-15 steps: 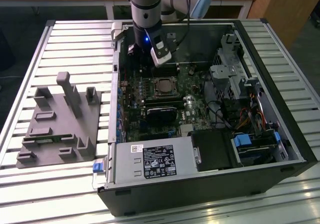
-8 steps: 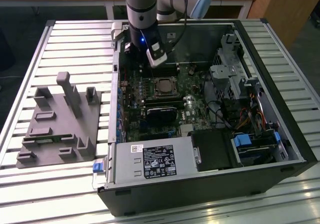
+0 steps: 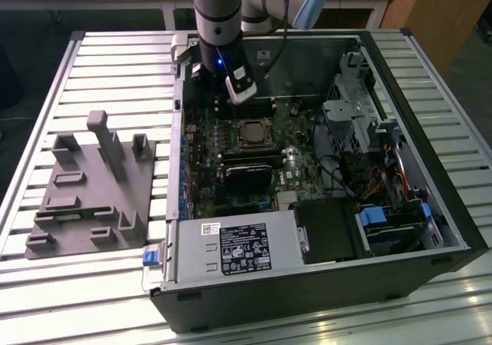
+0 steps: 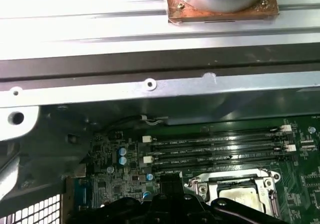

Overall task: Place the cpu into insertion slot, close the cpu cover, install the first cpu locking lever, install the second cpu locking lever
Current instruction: 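Install the first cpu locking lever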

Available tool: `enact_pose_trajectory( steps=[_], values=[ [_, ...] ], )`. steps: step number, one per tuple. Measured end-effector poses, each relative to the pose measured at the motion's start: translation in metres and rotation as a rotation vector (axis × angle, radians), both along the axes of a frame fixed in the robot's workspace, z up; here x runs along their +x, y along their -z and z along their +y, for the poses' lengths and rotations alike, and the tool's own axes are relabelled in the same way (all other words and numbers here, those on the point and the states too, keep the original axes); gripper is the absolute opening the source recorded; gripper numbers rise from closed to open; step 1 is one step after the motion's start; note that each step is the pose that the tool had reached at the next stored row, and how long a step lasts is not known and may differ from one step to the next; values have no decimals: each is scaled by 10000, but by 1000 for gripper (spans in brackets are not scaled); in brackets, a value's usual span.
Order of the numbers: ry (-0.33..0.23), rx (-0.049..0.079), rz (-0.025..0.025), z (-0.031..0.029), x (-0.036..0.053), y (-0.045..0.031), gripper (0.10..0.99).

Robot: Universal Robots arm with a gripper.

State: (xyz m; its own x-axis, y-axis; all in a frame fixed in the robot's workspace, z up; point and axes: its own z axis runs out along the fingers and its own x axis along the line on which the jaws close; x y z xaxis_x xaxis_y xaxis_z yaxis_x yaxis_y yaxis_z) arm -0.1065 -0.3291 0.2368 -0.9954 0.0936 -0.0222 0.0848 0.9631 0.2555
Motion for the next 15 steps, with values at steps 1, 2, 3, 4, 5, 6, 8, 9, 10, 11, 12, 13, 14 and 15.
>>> enact_pose_trajectory(
  steps=[1,2,3,4,5,6,8,9,10,11,12,13,14,15],
  values=[
    [0,5,0,0,12,0,106],
    [1,7,1,0,26,0,106],
    [1,8,1,0,44,0,106],
    [0,9,0,0,67,0,106],
    [-1,9,0,0,92,0,106],
    [0,10,0,0,120,0,106],
    [1,10,1,0,188,-1,106],
    [0,12,0,0,226,0,106],
    [0,12,0,0,262,0,106],
    [2,13,1,0,298,0,106],
    [1,12,1,0,334,0,106],
    [0,12,0,0,365,0,106],
    [0,13,0,0,393,0,106],
    [0,13,0,0,412,0,106]
  ],
)
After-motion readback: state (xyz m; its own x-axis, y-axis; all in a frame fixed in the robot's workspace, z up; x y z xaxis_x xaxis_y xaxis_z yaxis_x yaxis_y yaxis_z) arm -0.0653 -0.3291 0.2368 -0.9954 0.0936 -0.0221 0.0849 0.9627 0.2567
